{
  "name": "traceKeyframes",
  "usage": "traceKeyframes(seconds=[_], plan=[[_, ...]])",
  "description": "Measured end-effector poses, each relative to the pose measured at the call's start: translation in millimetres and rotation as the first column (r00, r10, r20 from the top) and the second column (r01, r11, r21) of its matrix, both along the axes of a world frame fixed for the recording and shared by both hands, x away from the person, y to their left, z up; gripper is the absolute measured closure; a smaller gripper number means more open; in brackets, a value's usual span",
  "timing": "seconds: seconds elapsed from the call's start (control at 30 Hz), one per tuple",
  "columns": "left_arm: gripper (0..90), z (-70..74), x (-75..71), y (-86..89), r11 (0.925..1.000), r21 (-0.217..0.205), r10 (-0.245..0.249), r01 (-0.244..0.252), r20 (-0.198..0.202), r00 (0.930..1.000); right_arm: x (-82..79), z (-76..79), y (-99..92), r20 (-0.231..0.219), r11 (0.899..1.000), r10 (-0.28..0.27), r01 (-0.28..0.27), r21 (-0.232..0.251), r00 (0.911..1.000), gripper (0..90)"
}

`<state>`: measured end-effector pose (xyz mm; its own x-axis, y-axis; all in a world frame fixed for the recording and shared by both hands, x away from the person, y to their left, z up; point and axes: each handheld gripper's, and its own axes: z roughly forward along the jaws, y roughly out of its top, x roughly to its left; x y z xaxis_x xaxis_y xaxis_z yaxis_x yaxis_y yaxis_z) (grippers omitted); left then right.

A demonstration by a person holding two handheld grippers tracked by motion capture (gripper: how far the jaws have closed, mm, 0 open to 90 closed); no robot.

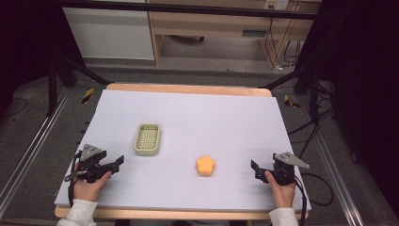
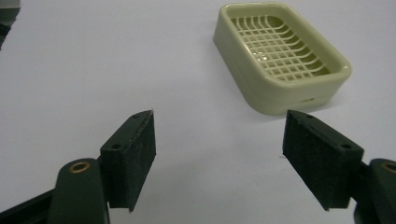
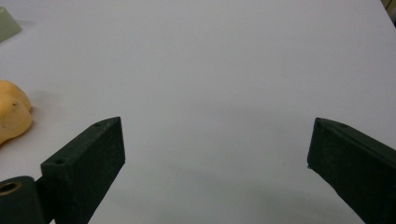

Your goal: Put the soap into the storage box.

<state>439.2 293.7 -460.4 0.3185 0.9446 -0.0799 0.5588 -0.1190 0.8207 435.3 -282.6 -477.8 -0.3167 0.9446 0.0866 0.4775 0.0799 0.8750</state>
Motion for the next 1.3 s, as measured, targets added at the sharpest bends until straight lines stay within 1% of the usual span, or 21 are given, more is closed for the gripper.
traceKeyframes(seconds=[0.1,0.27,0.3,0.33,0.37,0.5,0.7,0.97,1.0,1.07,1.1,1.3], plan=[[26.2,0.8,-1.2,-3.5,0.9999,-0.009,-0.007,0.007,0.002,1.0000,0.0,-1.0,-0.2,0.003,1.000,-0.002,0.002,-0.005,1.0000,4.8],[26.4,4.4,-5.1,-11.9,0.9992,-0.002,-0.040,0.040,0.019,0.9990,-1.0,-2.4,1.0,-0.012,1.000,0.007,-0.008,-0.015,0.9999,4.4],[26.4,4.4,-5.1,-11.9,0.9992,-0.002,-0.040,0.040,0.019,0.9990,-1.0,-2.4,1.0,-0.012,1.000,0.007,-0.008,-0.015,0.9999,4.4],[26.4,5.9,-6.2,-15.3,0.9986,0.005,-0.052,0.052,0.024,0.9984,-1.0,-3.4,1.0,-0.021,1.000,0.007,-0.008,-0.024,0.9997,4.4],[26.4,6.3,-6.9,-17.7,0.9983,-0.001,-0.058,0.058,0.023,0.9980,-1.5,-3.4,1.1,-0.027,1.000,0.009,-0.009,-0.020,0.9996,4.4],[26.5,8.1,-8.7,-26.5,0.9968,0.004,-0.080,0.080,0.028,0.9964,-1.6,-4.3,1.5,-0.025,1.000,0.017,-0.018,-0.025,0.9995,4.4],[26.3,9.0,-10.1,-37.5,0.9934,0.016,-0.114,0.114,0.024,0.9932,-0.8,-5.4,1.5,-0.039,0.999,0.019,-0.020,-0.029,0.9991,4.0],[26.0,10.3,-11.6,-51.2,0.9872,0.024,-0.158,0.158,0.018,0.9872,-0.8,-6.0,2.8,-0.038,0.999,0.020,-0.021,-0.024,0.9991,4.0],[26.0,10.4,-11.5,-53.2,0.9871,0.018,-0.159,0.159,0.022,0.9870,-1.0,-6.0,2.8,-0.039,1.000,0.018,-0.019,-0.024,0.9991,4.0],[25.8,11.1,-10.9,-56.1,0.9857,0.020,-0.167,0.167,0.022,0.9856,-1.0,-6.5,2.8,-0.037,1.000,0.017,-0.018,-0.026,0.9992,3.9],[25.7,12.0,-10.4,-57.2,0.9838,0.028,-0.178,0.177,0.017,0.9839,-1.2,-6.4,2.9,-0.040,1.000,0.017,-0.018,-0.025,0.9991,4.0],[25.2,16.4,-10.2,-61.0,0.9816,0.027,-0.190,0.189,0.024,0.9815,-1.6,-6.5,3.6,-0.041,0.999,0.026,-0.027,-0.024,0.9988,4.3]])
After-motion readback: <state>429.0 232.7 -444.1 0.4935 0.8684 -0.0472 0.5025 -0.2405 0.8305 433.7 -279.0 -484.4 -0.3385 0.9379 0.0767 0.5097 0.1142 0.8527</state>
